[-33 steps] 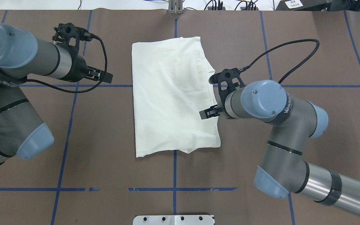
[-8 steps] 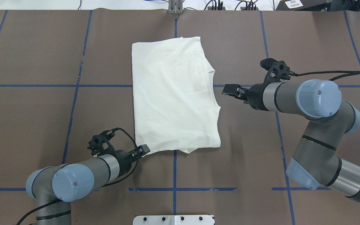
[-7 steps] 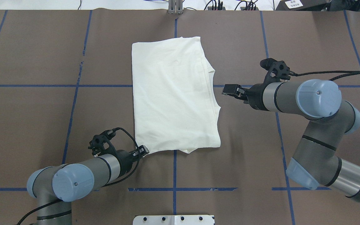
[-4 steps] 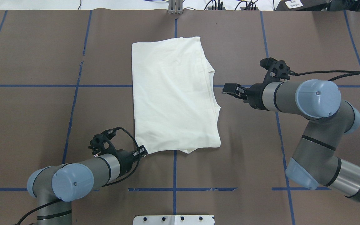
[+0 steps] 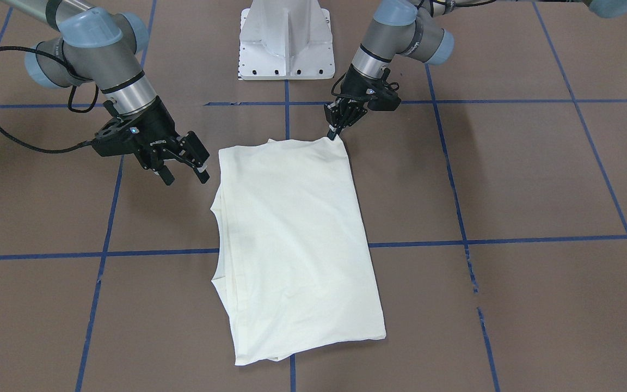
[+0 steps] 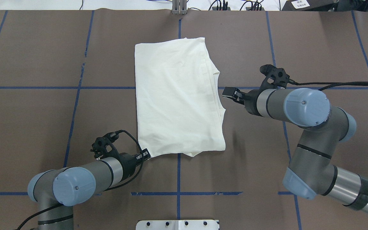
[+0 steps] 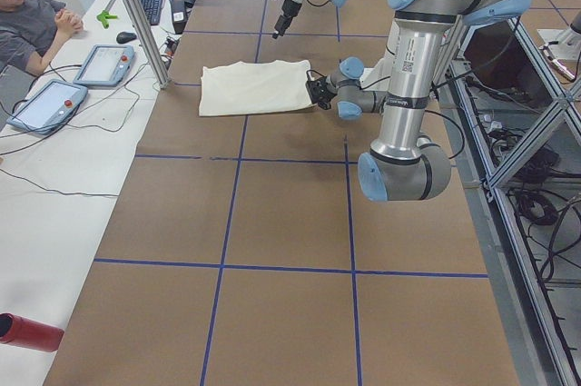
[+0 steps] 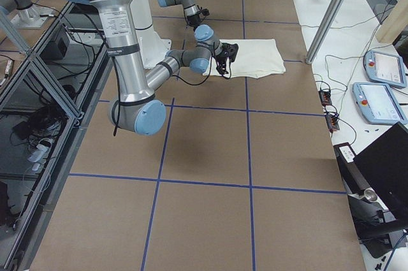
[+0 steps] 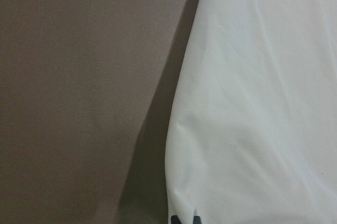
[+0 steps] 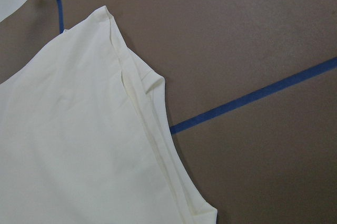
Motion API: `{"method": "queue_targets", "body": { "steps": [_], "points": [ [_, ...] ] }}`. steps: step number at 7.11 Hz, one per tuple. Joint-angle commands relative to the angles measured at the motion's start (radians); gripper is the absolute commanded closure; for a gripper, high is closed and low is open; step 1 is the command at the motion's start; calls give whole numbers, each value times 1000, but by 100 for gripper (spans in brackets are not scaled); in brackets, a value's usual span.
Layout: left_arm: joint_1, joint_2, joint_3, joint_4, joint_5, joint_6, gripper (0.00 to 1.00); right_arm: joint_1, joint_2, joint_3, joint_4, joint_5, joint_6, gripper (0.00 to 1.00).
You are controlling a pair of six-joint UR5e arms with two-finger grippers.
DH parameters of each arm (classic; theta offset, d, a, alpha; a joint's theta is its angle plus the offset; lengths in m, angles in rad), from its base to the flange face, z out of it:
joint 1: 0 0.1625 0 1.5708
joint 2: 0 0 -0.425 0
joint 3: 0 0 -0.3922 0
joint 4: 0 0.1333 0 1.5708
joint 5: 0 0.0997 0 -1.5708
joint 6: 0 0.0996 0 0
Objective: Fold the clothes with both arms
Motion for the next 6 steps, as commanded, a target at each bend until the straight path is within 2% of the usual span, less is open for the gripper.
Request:
{"method": "queue_targets", "body": {
  "steps": [1,3,6],
  "points": [
    [0,-2,-11,0,0,-1,100,-59,72,-8,-182,-60,90,4],
    [0,-3,-13,0,0,-10,100,-83,94,-44,-222,-89,92,15],
    [0,-12,-16,-2,0,-15,100,-112,123,-74,-306,-95,88,13]
  ]
}}
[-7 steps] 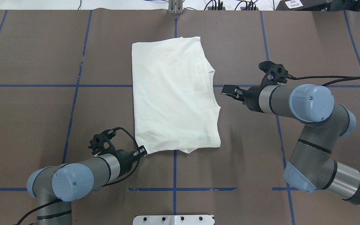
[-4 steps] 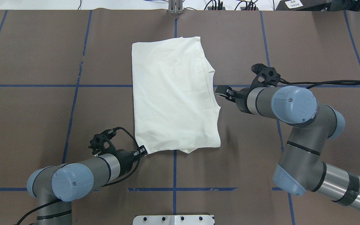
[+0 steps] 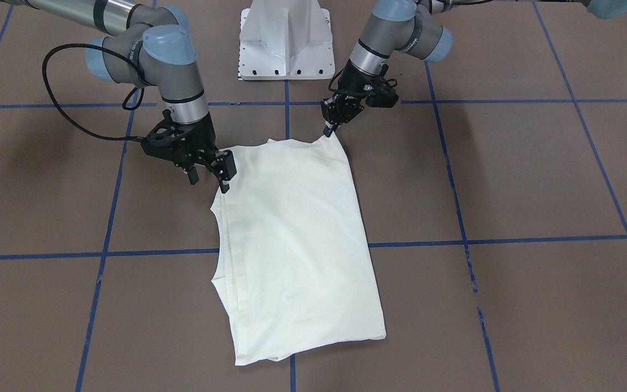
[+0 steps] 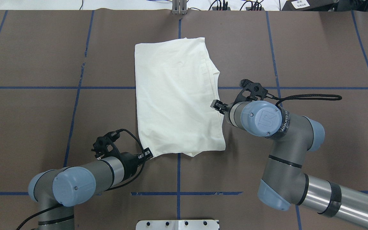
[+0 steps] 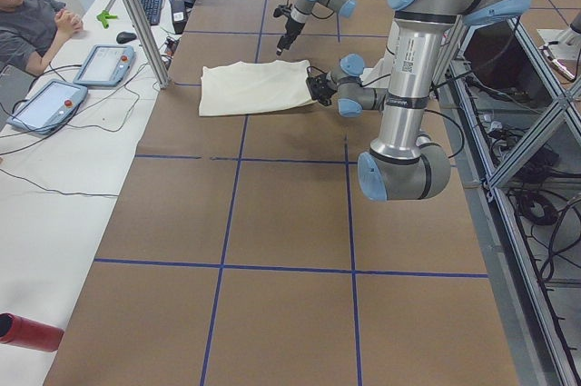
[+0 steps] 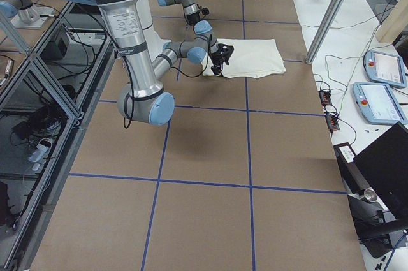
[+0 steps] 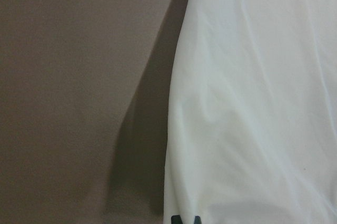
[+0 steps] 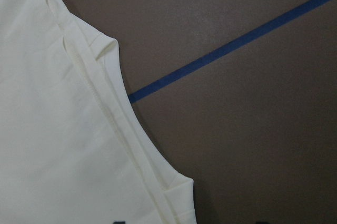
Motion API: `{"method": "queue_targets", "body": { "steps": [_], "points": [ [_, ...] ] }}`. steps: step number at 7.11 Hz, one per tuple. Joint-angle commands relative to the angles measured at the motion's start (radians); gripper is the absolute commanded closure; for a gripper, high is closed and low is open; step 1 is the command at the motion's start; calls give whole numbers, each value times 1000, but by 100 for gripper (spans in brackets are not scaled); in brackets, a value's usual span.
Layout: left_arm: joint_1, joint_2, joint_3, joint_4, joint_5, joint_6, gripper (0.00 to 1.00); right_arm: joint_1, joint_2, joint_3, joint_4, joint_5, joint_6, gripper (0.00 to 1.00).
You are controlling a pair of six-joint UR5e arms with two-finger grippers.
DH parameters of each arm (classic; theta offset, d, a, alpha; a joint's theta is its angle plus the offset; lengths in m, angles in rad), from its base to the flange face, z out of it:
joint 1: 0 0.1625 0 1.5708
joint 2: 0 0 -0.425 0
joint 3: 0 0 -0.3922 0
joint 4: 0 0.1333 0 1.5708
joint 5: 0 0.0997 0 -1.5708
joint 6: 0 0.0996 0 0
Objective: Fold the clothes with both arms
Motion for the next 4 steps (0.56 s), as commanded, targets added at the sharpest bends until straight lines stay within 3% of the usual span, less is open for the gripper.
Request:
{"method": "queue_targets", "body": {
  "steps": [1,4],
  "points": [
    [0,-3,1,-15,0,-1,100,-33,14,-8,-69,-29,-2,15],
    [0,-3,1,-17,0,-3,100,-54,23,-13,-114,-47,-7,27]
  ]
}}
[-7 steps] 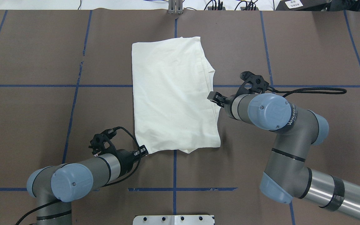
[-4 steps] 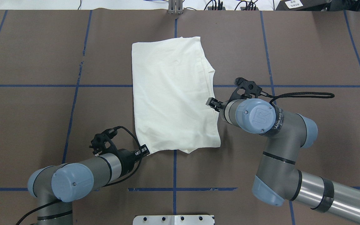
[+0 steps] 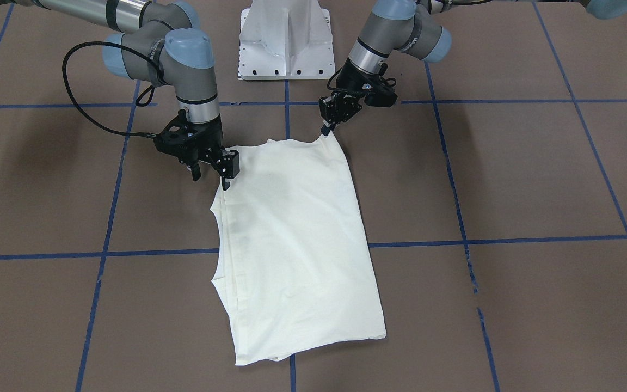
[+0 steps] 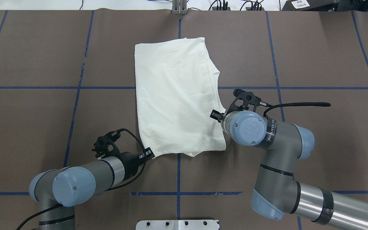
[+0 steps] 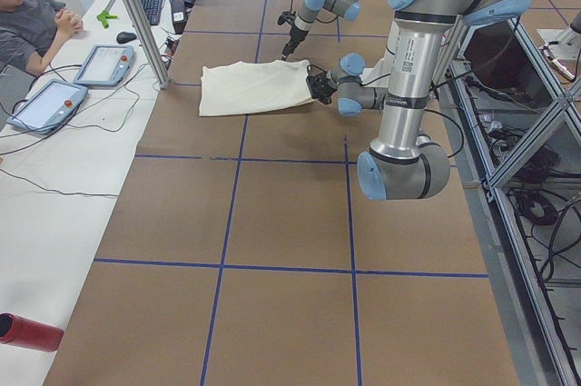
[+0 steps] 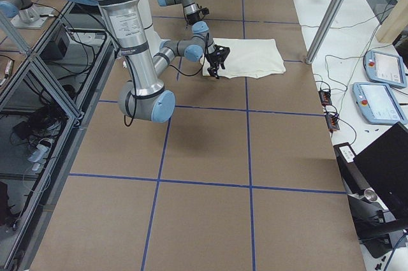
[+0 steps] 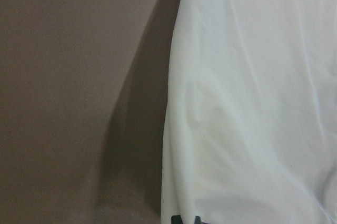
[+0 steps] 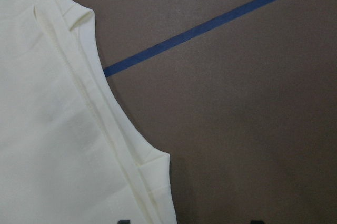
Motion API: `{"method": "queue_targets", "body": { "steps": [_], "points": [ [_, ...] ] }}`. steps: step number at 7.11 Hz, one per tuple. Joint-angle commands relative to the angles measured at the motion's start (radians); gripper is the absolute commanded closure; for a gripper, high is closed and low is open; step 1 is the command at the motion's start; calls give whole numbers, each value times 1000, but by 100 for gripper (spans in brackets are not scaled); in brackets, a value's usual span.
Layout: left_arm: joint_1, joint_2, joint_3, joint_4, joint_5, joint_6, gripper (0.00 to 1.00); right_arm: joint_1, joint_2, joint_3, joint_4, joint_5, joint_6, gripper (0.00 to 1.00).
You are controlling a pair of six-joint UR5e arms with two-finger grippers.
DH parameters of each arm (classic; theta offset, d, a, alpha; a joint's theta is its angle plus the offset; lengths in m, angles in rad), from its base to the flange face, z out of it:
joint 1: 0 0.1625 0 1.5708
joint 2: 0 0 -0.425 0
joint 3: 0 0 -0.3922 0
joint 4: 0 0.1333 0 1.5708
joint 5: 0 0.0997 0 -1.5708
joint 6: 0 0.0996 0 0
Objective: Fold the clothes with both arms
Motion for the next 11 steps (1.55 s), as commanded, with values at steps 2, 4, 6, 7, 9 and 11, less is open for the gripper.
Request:
{"method": "queue_targets", "body": {
  "steps": [2,4,6,7,9,11],
  "points": [
    [0,0,0,-2,0,1,100,-9,34,-29,-36,-5,-4,28],
    [0,1,3,-2,0,1,100,-10,58,-58,-46,-24,-7,33],
    [0,1,3,-2,0,1,100,-10,65,-60,-46,-24,-7,33],
    [0,1,3,-2,0,1,100,-12,64,-62,-46,-24,-7,34],
    [0,1,3,-2,-2,1,100,-18,65,-69,-46,-44,-7,35],
    [0,3,11,-34,0,1,100,-24,65,-75,-46,-45,-6,39]
  ]
}}
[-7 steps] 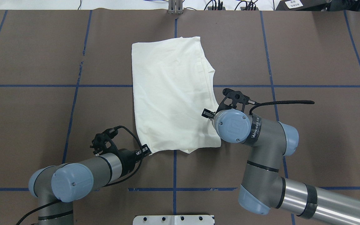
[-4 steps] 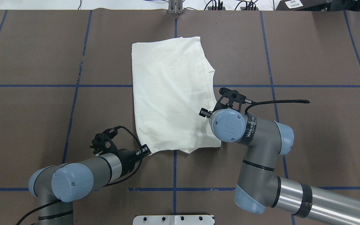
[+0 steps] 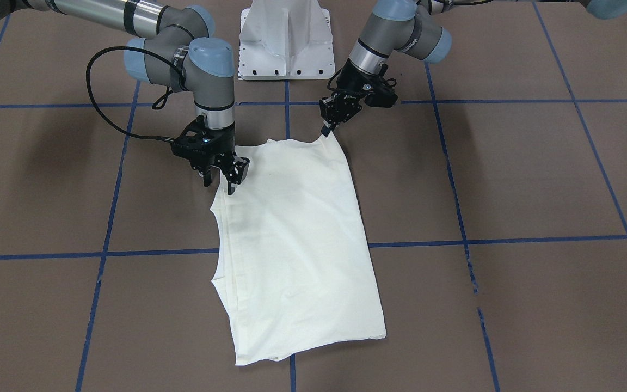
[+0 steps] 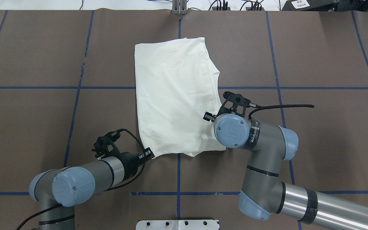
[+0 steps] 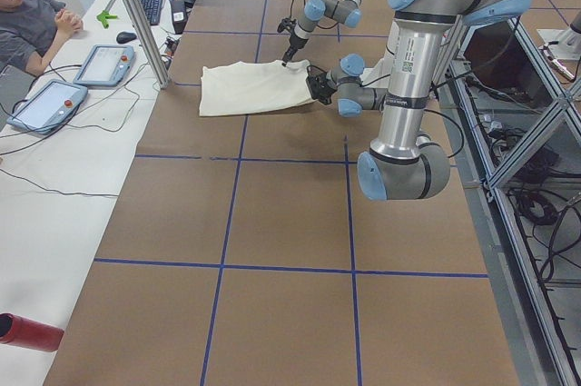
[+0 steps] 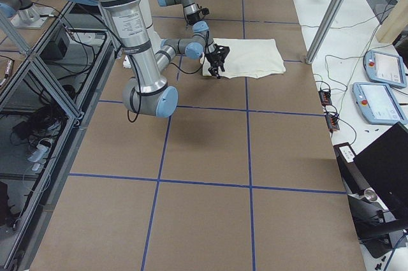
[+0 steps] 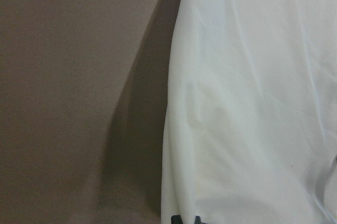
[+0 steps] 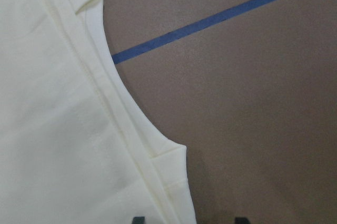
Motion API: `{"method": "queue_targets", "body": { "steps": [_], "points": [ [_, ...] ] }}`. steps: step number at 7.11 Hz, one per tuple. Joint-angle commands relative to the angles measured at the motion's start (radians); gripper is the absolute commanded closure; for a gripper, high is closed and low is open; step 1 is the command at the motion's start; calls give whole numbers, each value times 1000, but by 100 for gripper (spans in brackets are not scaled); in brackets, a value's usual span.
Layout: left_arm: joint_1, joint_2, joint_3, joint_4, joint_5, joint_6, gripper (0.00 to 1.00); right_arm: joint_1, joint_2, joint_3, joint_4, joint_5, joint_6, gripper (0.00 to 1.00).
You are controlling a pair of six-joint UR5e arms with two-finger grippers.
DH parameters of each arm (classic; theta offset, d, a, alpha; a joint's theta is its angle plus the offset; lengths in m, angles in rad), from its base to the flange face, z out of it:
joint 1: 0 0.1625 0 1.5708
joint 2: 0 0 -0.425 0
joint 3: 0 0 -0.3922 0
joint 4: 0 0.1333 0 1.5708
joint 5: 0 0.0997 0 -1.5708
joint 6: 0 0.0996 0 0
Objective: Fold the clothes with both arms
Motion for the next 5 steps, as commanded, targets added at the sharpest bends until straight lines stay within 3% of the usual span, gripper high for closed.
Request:
{"method": "queue_targets", "body": {
  "steps": [1,2,4,5],
  "points": [
    [0,1,5,-21,0,0,100,-3,7,-3,0,-1,1,42],
    [0,1,4,-21,0,0,100,-3,10,-3,0,-1,3,46],
    [0,1,4,-21,0,0,100,-9,14,-5,-2,-1,12,70],
    [0,2,2,-21,0,-2,100,-12,14,-5,-2,-9,12,70]
  ]
}}
